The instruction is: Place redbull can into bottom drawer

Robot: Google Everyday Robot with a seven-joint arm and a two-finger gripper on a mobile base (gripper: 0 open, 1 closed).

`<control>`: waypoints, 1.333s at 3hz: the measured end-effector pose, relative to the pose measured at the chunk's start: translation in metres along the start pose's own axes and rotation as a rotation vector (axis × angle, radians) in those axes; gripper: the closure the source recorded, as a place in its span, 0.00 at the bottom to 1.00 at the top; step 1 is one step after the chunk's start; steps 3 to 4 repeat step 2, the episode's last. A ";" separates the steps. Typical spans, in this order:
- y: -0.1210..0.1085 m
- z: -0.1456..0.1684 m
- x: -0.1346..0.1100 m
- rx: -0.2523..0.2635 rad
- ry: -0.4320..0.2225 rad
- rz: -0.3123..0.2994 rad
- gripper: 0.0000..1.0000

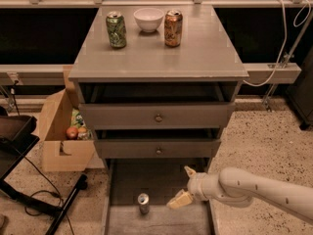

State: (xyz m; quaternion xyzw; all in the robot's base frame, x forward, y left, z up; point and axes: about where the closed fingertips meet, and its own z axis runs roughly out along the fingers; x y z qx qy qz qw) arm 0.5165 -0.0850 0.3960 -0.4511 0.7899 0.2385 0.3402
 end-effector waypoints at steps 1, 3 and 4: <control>-0.003 -0.061 0.002 0.072 0.097 -0.059 0.00; 0.000 -0.112 -0.008 0.138 0.209 -0.144 0.00; 0.000 -0.112 -0.008 0.138 0.209 -0.144 0.00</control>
Offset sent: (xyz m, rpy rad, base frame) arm -0.0355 -0.1119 0.1829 -0.5293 -0.2037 0.0297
